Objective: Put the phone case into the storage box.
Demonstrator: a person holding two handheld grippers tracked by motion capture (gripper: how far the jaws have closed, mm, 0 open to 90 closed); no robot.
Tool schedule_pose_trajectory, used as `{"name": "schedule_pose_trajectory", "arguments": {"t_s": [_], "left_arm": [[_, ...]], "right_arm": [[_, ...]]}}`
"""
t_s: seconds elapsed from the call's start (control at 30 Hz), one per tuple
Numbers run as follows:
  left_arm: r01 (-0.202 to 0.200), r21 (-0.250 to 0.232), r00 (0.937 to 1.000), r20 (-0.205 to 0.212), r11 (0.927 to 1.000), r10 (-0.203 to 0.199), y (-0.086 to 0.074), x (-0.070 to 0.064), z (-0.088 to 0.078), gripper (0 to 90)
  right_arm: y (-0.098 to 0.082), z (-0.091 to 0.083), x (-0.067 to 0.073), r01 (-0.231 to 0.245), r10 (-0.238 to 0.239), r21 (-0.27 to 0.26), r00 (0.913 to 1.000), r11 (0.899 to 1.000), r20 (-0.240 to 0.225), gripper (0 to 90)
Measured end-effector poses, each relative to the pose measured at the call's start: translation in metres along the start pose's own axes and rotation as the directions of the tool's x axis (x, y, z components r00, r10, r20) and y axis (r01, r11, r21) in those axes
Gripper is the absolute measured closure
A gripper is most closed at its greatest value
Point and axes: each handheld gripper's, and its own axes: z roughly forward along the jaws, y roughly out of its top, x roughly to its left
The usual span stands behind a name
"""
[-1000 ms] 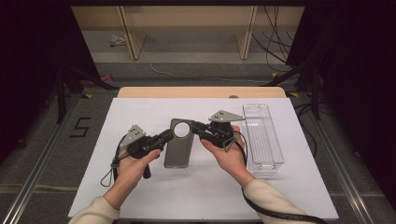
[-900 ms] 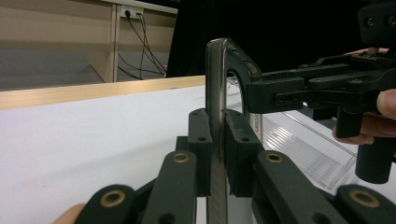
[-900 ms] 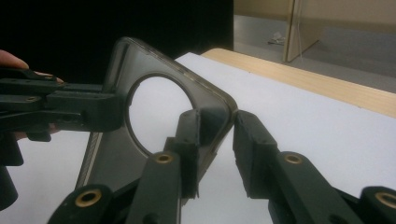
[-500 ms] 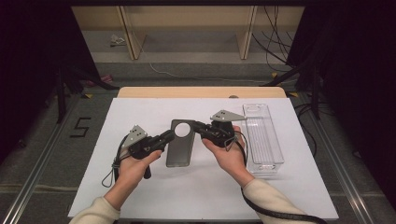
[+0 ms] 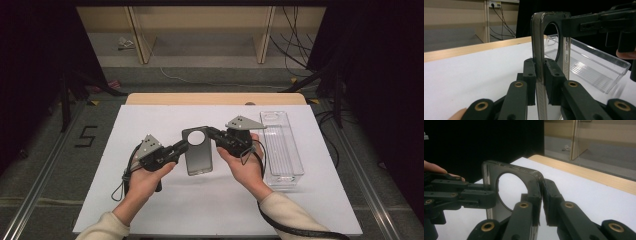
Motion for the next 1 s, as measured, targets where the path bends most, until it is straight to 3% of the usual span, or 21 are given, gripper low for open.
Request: {"name": "schedule_pose_trajectory", "arguments": {"t_s": [0.2, 0.3, 0.4, 0.5, 0.87, 1.0], "left_arm": [[-0.067, 0.047, 0.9976, -0.014, 0.9967, 0.067, 0.000, -0.004, 0.001, 68.4], [-0.109, 0.077, 0.9935, -0.024, 0.9910, 0.111, 0.000, -0.007, -0.001, 56.1], [-0.129, 0.104, 0.9913, -0.015, 0.9862, 0.131, 0.000, -0.009, -0.004, 38.7], [-0.167, 0.130, 0.9845, -0.032, 0.9773, 0.173, 0.000, -0.009, -0.008, 27.7], [-0.208, 0.215, 0.9747, -0.037, 0.9543, 0.220, -0.004, -0.007, -0.025, 13.7], [-0.207, 0.227, 0.9748, -0.036, 0.9517, 0.220, -0.006, -0.004, -0.028, 8.2]], "right_arm": [[0.001, -0.002, -0.001, -0.001, 0.001, -0.006, 0.9999, 1.000, 0.013, 85.1], [0.003, -0.004, -0.003, -0.008, 0.009, -0.015, 0.9997, 1.000, 0.025, 85.1], [0.004, -0.005, -0.006, -0.014, 0.015, -0.022, 0.9993, 1.000, 0.033, 85.1], [0.004, -0.006, -0.009, -0.020, 0.021, -0.022, 0.9989, 1.000, 0.042, 85.1], [0.005, -0.008, -0.013, -0.025, 0.026, -0.025, 0.9978, 0.999, 0.060, 85.0], [0.005, -0.009, -0.015, -0.028, 0.029, -0.027, 0.9974, 0.999, 0.066, 85.1]]}}
